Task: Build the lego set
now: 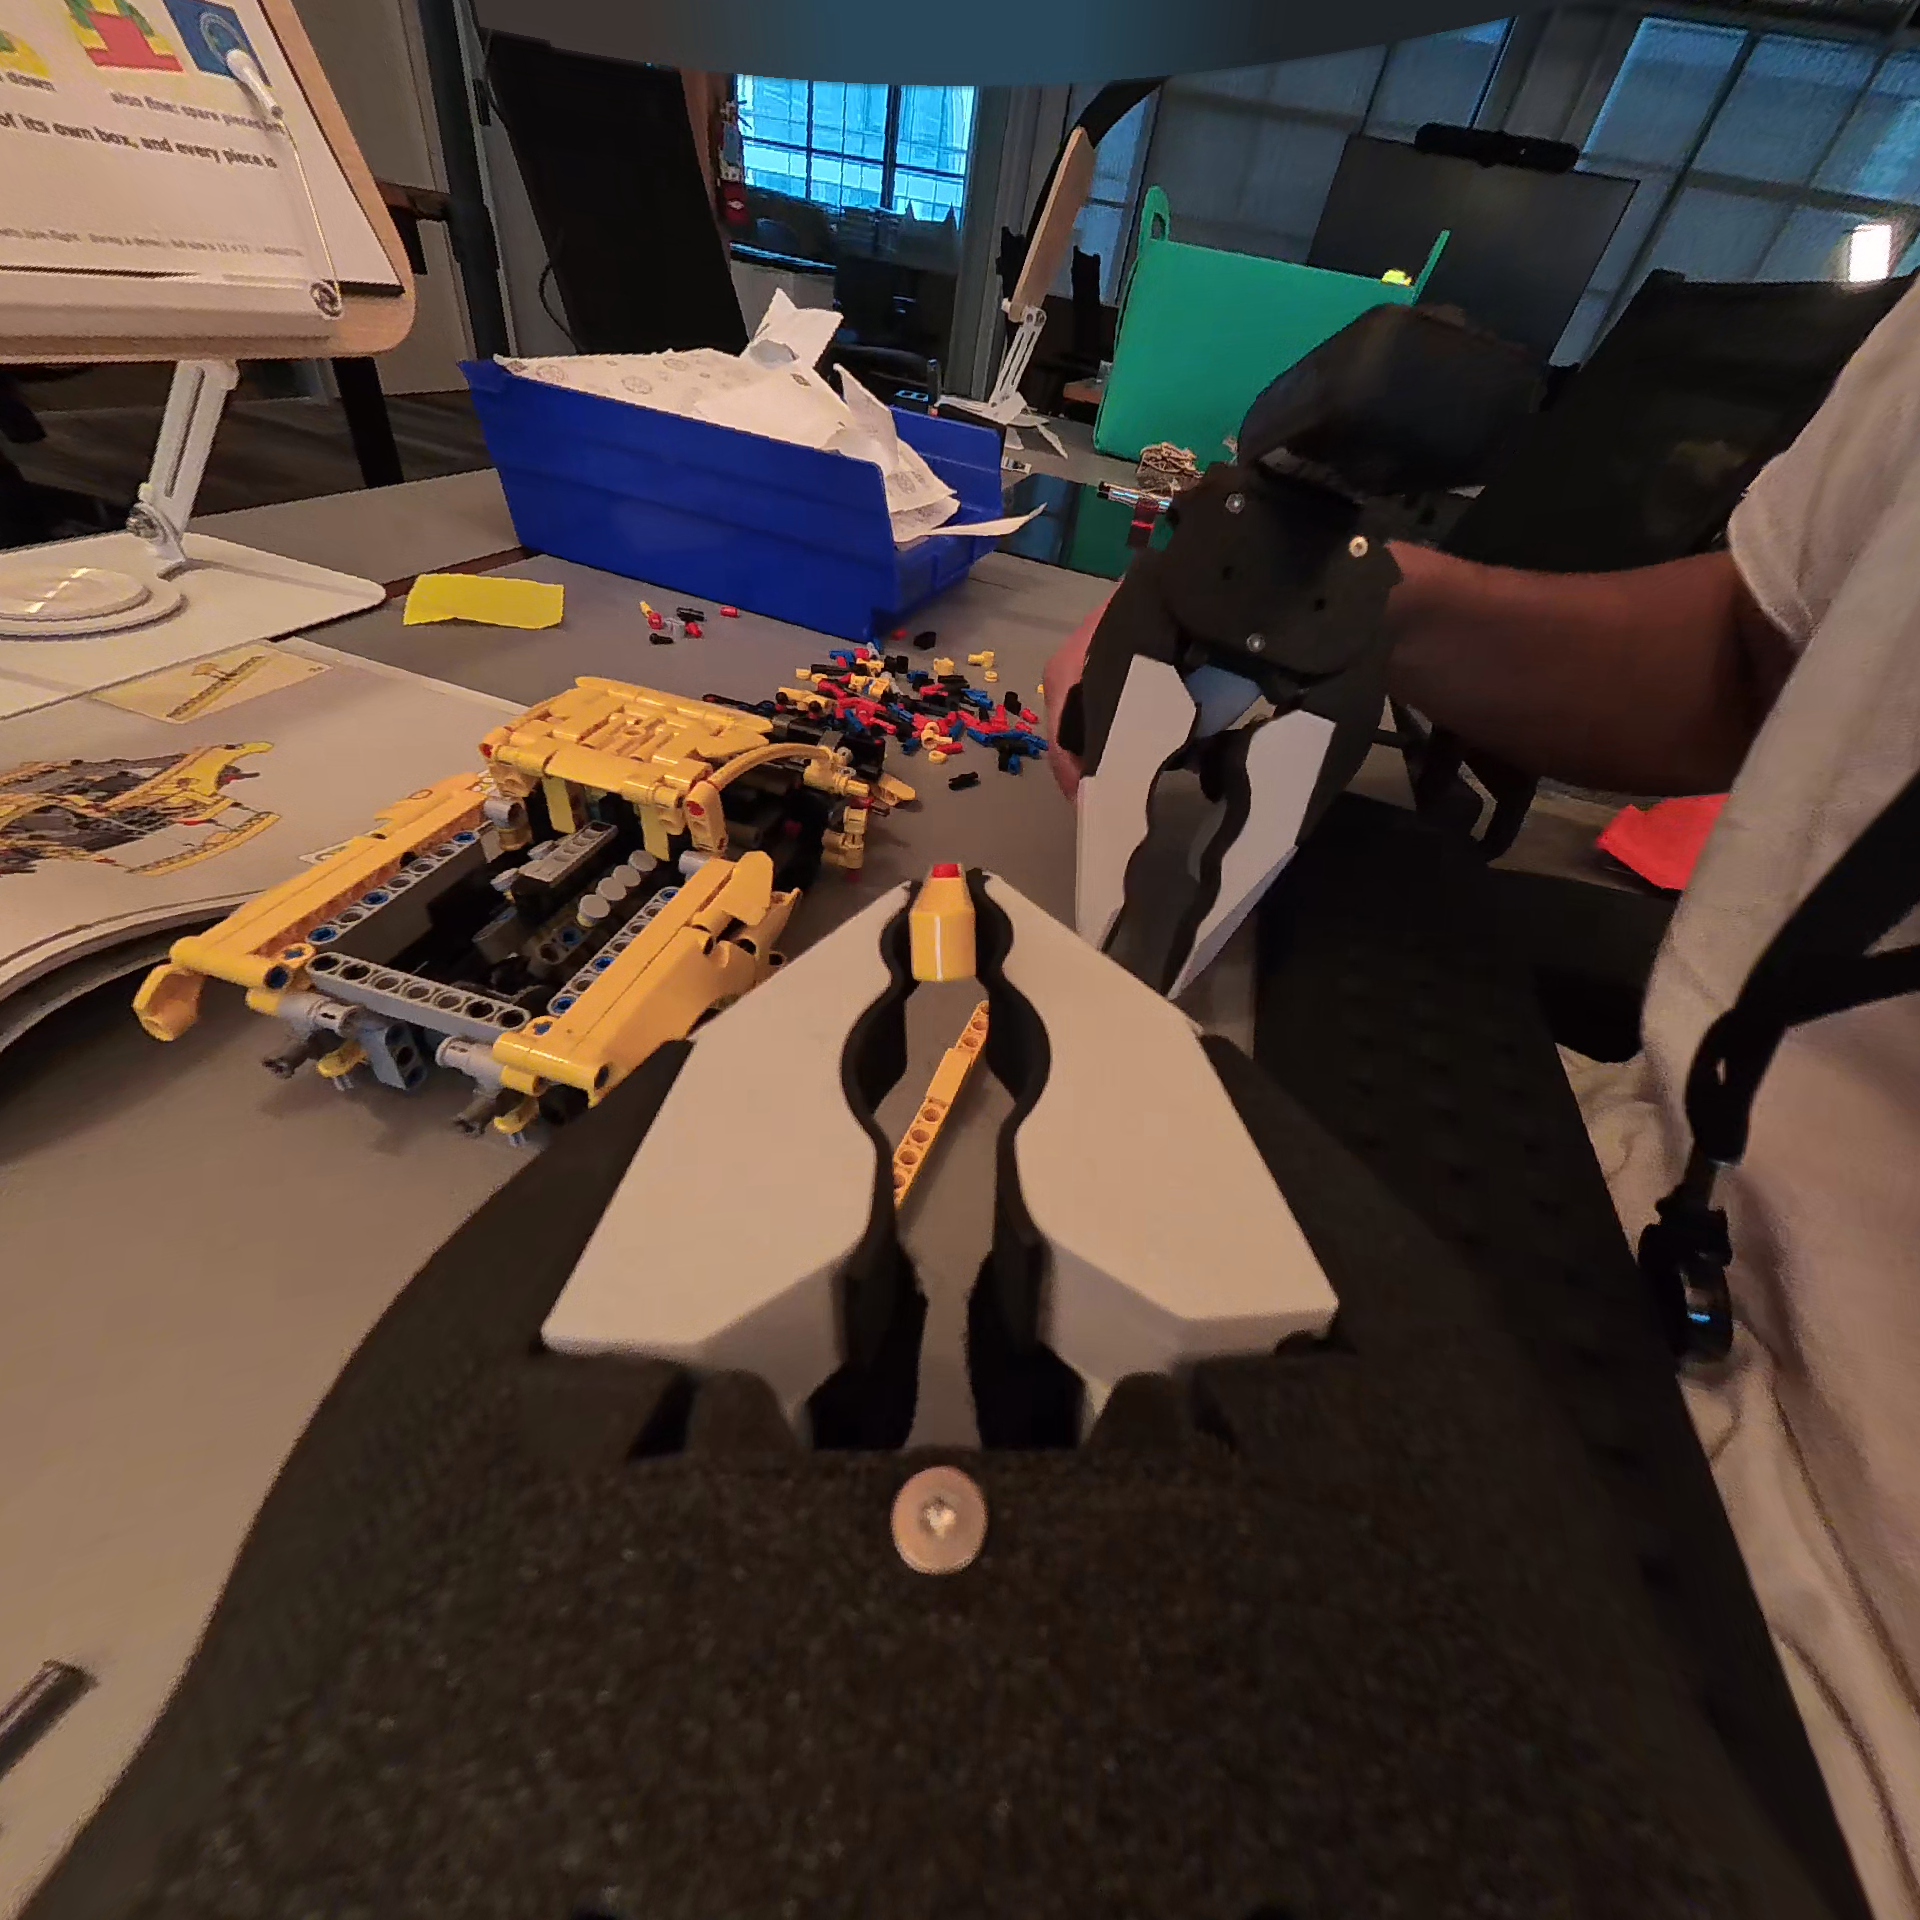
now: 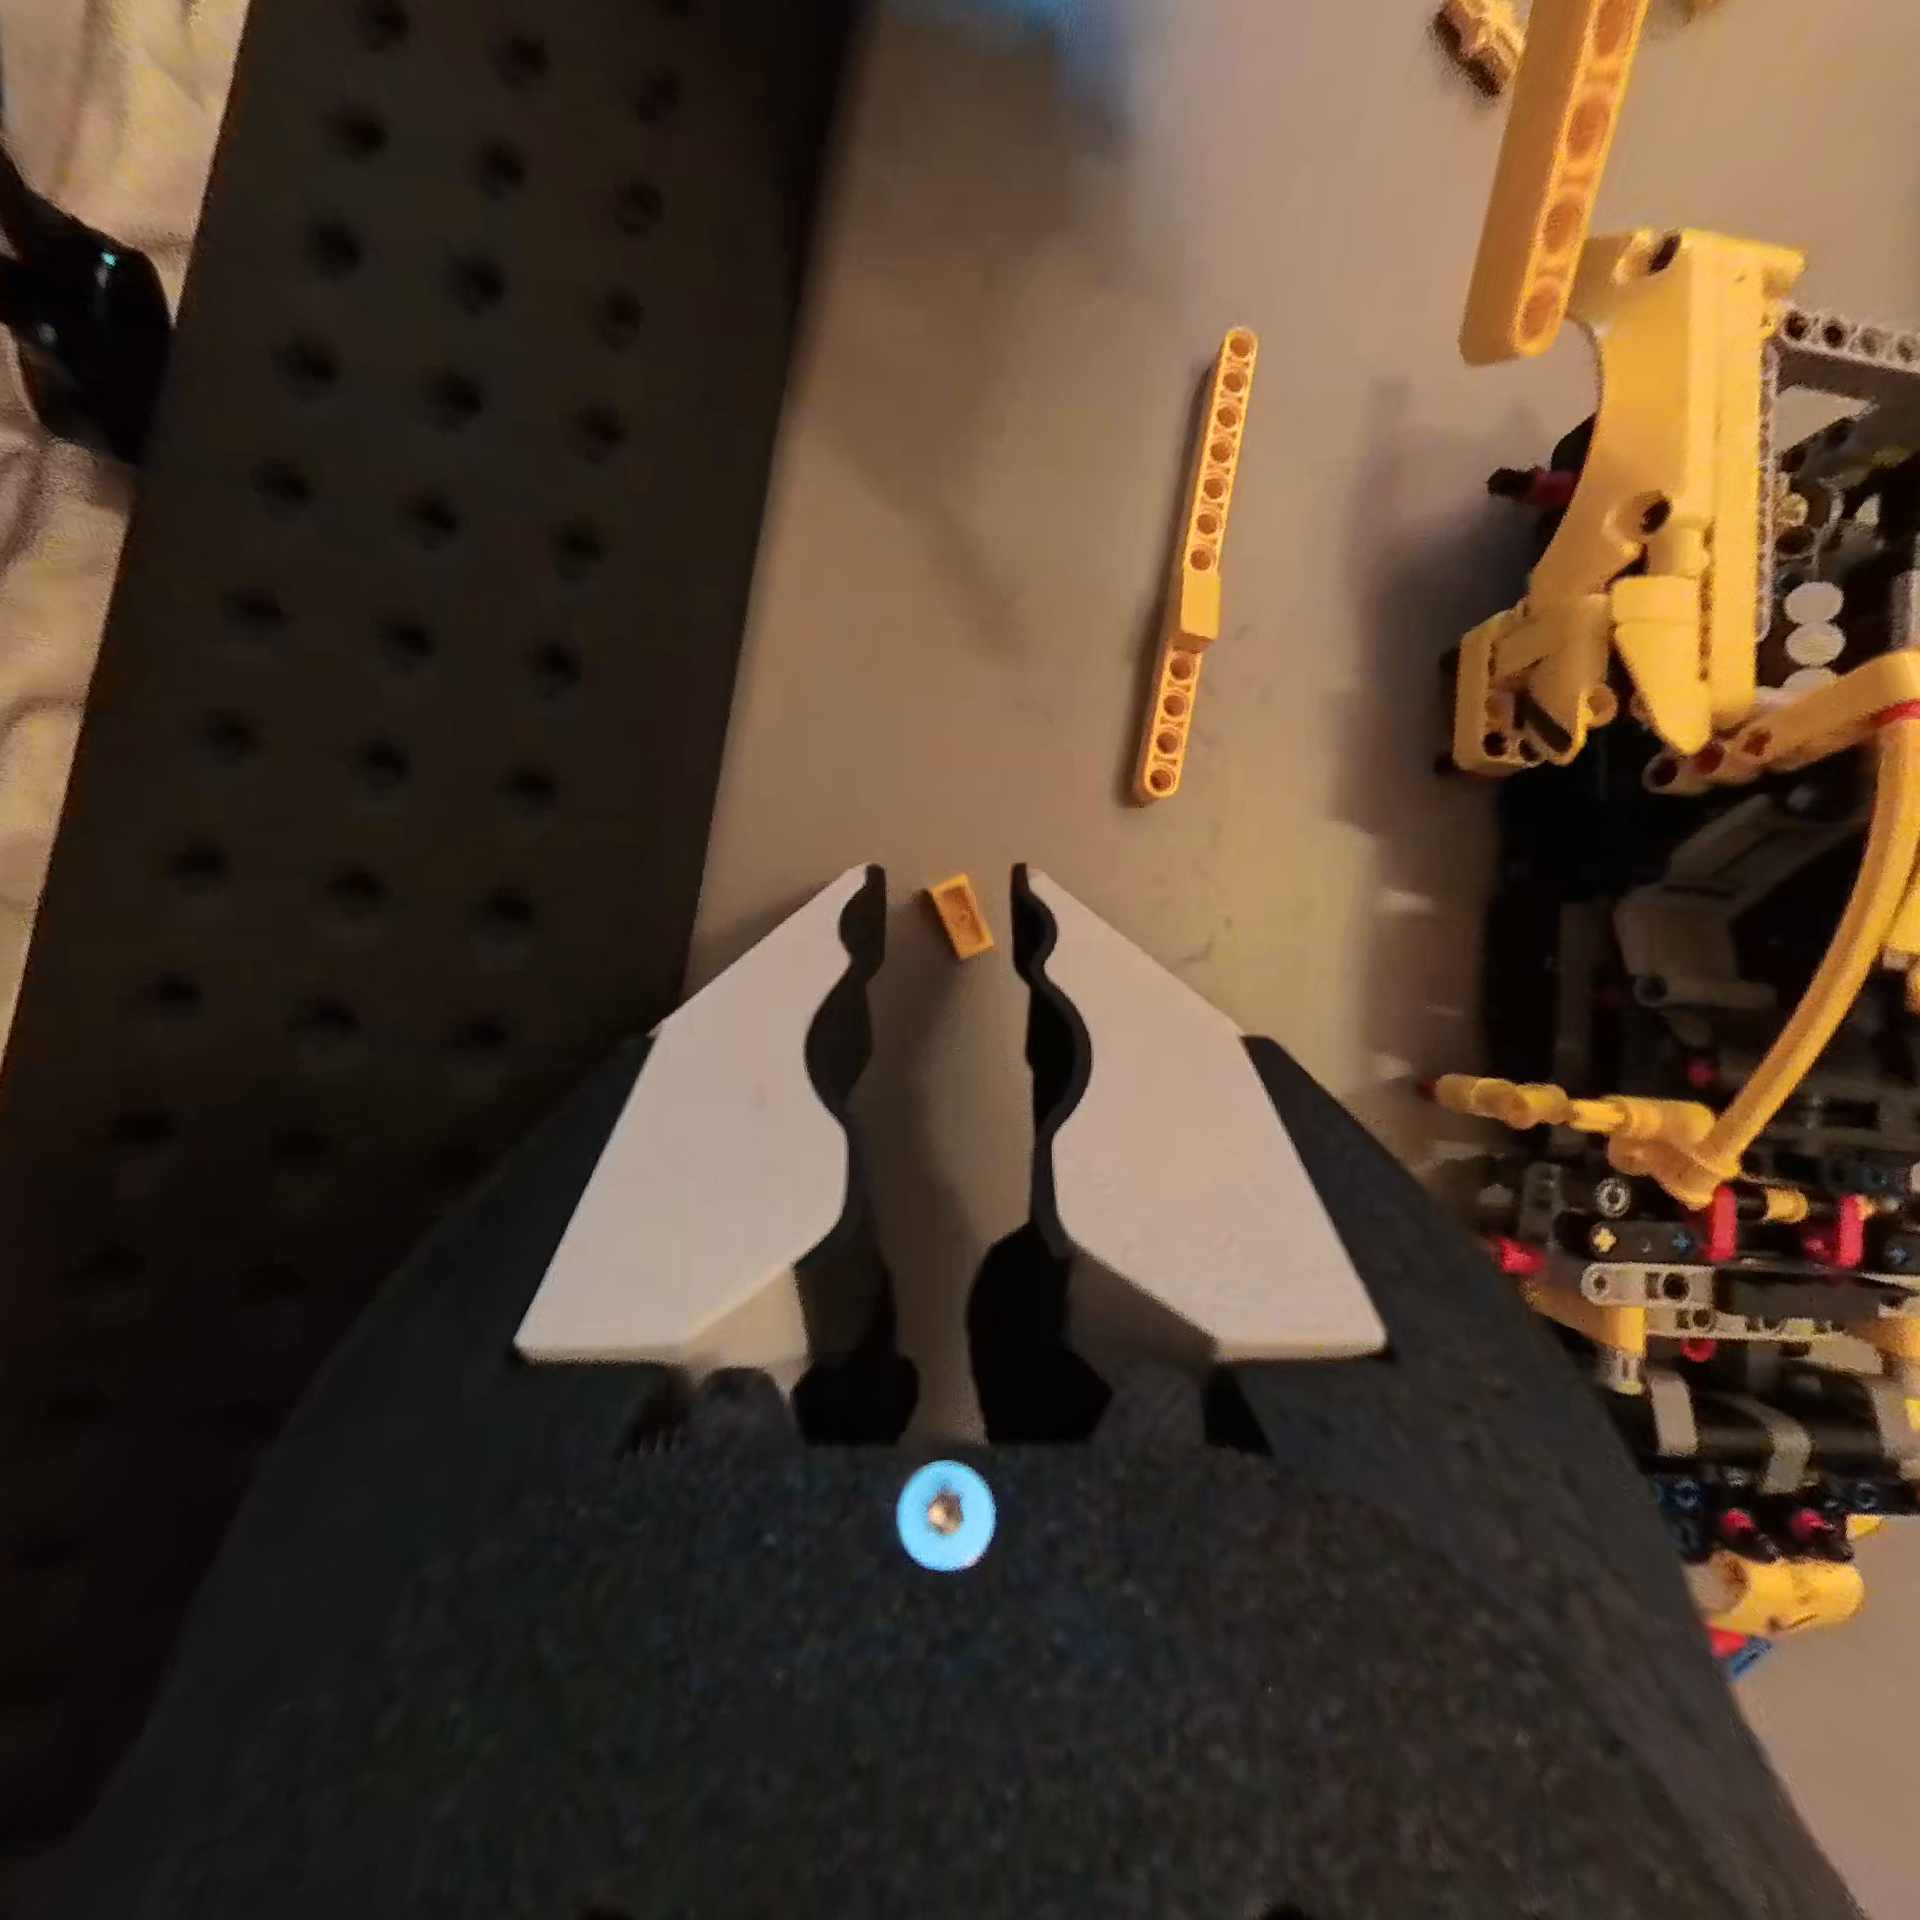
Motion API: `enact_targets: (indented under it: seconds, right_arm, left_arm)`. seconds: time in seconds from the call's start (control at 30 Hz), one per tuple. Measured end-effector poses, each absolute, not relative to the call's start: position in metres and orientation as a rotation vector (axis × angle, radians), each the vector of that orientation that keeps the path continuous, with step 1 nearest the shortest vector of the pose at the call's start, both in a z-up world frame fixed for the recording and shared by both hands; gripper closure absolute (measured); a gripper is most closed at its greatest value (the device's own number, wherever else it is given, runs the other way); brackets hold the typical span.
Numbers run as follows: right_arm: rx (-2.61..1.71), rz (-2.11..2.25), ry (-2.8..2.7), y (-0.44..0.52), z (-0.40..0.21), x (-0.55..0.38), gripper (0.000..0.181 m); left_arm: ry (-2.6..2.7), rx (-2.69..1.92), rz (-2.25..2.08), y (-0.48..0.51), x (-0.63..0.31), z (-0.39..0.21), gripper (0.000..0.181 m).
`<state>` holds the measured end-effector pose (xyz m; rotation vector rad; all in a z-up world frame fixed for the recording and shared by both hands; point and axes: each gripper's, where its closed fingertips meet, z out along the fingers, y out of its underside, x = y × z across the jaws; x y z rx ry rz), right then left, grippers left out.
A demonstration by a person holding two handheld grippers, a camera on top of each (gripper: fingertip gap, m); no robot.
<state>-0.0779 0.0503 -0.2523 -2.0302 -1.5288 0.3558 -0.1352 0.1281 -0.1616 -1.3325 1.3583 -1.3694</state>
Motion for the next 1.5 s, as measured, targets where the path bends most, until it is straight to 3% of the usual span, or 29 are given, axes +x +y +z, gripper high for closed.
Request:
enact_targets:
  seconds: [0.3, 0.53, 0.73, 1.5]
  right_arm:
    - [-2.11, 0.281, -1.691, 0.059, -0.26, -0.078, 0.175]
    - [-1.664, 0.834, -0.872, 0.133, -0.111, -0.155, 0.175]
    - [-1.615, 1.095, -0.711, 0.136, -0.114, -0.176, 0.175]
    - [-1.646, 0.969, -0.711, 0.139, -0.12, -0.152, 0.175]
  left_arm:
    - [1.354, -1.341, -1.376, 0.127, -0.137, -0.162, 0.174]
    - [1.336, -1.259, -1.41, 0.12, -0.139, -0.15, 0.174]
    - [1.28, -1.227, -1.496, 0.119, -0.146, -0.137, 0.174]
    - [1.103, -1.203, -1.648, 0.135, -0.16, -0.114, 0.175]
